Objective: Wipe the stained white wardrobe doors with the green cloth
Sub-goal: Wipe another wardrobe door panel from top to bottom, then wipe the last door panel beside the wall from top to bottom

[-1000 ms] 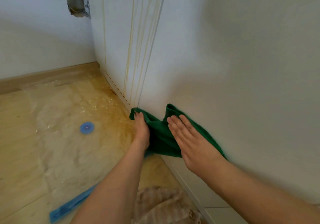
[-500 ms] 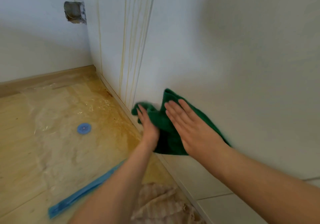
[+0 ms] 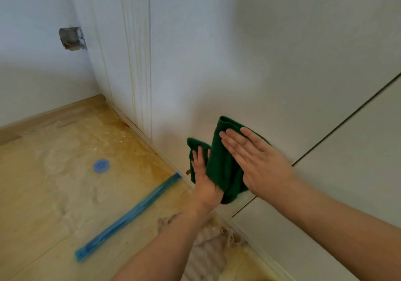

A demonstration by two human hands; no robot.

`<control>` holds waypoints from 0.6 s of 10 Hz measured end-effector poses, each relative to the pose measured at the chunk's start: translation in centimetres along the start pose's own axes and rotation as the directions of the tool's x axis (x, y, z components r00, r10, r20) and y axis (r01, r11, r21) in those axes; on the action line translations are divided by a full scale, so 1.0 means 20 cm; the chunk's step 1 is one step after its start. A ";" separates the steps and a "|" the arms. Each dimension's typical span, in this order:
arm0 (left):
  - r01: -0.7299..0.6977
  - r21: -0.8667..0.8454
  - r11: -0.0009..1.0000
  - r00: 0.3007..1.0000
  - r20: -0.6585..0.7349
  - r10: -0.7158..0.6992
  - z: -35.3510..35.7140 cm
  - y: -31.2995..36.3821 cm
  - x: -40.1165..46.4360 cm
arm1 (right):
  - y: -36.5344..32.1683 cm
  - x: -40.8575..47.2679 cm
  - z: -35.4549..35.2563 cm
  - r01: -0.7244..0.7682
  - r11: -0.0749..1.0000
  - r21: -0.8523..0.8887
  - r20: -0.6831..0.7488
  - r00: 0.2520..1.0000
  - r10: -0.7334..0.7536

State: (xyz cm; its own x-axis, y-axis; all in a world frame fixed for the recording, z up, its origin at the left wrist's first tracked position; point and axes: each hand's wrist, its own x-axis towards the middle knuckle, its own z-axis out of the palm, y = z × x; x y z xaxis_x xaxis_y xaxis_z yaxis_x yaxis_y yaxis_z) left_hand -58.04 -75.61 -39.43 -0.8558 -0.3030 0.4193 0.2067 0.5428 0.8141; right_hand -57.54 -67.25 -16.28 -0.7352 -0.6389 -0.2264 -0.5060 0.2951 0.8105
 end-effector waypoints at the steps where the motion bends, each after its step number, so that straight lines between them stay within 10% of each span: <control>1: -0.011 0.003 1.000 1.000 -0.014 0.011 -0.20 0.00 0.47 | 0.10 -0.05 -0.04 -0.062 0.996 0.056 -0.125 0.990 0.069; 2: 0.300 -0.077 0.951 0.954 0.037 -0.298 -0.45 0.26 0.91 | 0.21 -0.03 -0.13 -0.163 0.985 0.054 -0.186 0.968 0.171; 6: 0.314 -0.326 0.892 0.943 0.002 -0.332 -0.97 0.72 0.99 | 0.66 0.08 -0.52 -0.456 0.888 0.054 -0.383 0.812 0.440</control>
State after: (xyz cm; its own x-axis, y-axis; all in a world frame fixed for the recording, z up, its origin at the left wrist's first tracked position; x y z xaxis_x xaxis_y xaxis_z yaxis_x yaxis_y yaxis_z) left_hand -62.88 -88.98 -11.54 -0.8770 -0.4641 0.1246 0.0698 0.1335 0.9886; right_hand -60.62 -71.75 -0.27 -0.6470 -0.6611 0.3800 -0.1388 0.5921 0.7938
